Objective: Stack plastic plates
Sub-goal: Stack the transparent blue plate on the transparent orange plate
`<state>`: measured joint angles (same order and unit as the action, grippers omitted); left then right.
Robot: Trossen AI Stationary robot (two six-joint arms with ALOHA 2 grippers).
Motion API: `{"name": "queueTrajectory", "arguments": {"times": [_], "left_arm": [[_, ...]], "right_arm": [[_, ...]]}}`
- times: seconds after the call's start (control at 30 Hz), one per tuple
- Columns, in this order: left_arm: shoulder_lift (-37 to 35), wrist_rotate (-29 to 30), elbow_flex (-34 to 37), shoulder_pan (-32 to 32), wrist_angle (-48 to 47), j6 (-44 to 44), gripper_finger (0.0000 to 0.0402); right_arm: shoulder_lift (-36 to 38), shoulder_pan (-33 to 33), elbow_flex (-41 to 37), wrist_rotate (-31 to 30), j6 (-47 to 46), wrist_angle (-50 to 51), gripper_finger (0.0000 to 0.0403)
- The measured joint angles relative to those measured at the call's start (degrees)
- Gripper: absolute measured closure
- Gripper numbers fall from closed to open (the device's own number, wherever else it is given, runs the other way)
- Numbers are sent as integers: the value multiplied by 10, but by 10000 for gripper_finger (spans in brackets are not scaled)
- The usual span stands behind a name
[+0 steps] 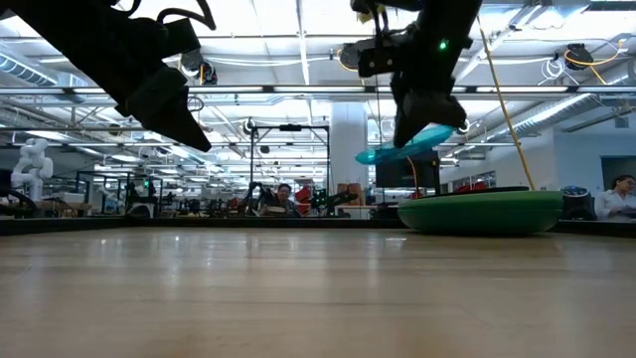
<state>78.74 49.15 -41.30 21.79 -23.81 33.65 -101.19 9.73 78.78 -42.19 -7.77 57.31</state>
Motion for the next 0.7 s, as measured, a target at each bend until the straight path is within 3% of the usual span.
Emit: {"name": "queueTrajectory", "arguments": {"times": [0.2, 0.33, 0.7], "left_arm": [[0, 0, 0, 0, 0, 0, 188], [0, 0, 0, 0, 0, 0, 188], [0, 0, 0, 1, 1, 1, 188]], "right_arm": [[51, -20, -1, -1, -55, 69, 402], [98, -37, -39, -1, -65, 56, 402], [271, -112, -289, 25, -45, -177, 402]]}}
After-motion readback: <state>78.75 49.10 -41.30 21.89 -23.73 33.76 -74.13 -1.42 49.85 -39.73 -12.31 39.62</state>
